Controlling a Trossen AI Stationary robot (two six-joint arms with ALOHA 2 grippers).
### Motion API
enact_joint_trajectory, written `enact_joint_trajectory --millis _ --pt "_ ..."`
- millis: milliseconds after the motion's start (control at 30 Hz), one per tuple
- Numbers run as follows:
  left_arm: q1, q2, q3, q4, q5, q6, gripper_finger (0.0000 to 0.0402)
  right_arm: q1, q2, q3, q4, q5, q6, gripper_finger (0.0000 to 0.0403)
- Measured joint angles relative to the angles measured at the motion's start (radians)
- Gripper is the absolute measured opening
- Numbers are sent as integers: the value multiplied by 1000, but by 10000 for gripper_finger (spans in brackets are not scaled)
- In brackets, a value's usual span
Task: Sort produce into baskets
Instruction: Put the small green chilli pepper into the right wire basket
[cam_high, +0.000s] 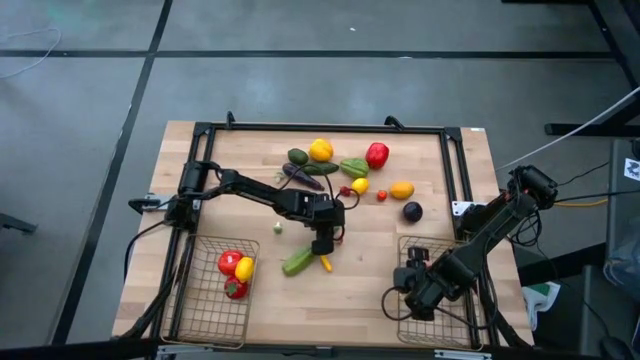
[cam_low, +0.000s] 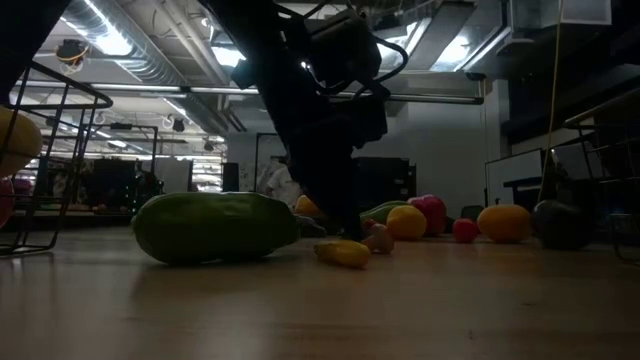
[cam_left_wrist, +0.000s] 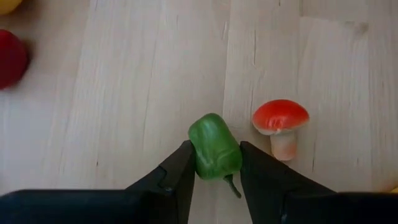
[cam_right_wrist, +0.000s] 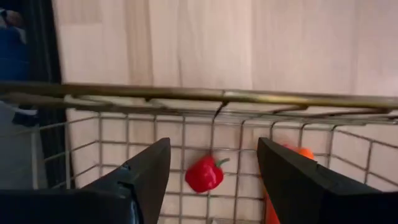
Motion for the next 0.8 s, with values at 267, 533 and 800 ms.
enact_joint_trajectory --millis 267,533,800 --pt "1 -5 33 -28 54 -30 110 0 0 110 -7 98 -120 239" --pt "1 -5 150 -29 191 -31 115 0 -1 152 21 413 -344 239" --pt "1 -5 264 -28 244 -31 115 0 -1 152 22 535 -472 239"
